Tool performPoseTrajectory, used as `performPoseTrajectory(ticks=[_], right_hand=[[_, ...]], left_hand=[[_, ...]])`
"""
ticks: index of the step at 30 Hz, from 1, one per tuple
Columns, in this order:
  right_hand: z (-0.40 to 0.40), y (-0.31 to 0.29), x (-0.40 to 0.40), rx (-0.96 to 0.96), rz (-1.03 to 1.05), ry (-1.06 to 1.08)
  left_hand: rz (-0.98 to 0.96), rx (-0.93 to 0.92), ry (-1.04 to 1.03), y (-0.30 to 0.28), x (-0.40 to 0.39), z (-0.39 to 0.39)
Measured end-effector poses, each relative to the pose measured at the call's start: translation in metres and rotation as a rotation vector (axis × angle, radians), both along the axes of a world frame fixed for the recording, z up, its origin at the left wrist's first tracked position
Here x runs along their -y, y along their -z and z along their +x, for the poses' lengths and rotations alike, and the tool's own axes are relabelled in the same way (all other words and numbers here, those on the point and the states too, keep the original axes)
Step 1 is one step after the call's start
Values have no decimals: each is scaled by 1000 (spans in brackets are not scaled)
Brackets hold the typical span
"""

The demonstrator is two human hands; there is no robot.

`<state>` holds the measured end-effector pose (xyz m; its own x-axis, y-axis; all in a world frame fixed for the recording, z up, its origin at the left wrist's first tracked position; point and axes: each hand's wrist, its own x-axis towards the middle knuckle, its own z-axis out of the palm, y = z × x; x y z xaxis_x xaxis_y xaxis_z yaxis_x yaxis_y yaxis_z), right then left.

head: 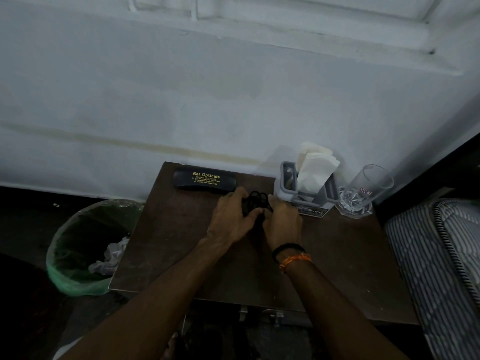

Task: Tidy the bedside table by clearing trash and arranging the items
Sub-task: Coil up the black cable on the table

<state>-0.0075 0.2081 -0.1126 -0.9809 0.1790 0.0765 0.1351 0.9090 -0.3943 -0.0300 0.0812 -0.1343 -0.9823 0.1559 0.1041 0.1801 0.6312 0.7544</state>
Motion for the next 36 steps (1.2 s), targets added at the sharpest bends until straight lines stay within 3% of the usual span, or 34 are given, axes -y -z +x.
performPoseTrajectory(ticks=[15,24,32,36], right_hand=[[-7,7,-20,74,-205,-110],[-7,2,-20,149,-251,-222],[-8,-5,-20,-6,-322,-117],[-7,-4,-18,-92,-127,-106]], left_hand=[[202,207,-44,-2,0,-7],[223,172,-58,1,-5,-6],[457,351,-141,-4,2,-11],[540,436,-150,-8,5,-11]])
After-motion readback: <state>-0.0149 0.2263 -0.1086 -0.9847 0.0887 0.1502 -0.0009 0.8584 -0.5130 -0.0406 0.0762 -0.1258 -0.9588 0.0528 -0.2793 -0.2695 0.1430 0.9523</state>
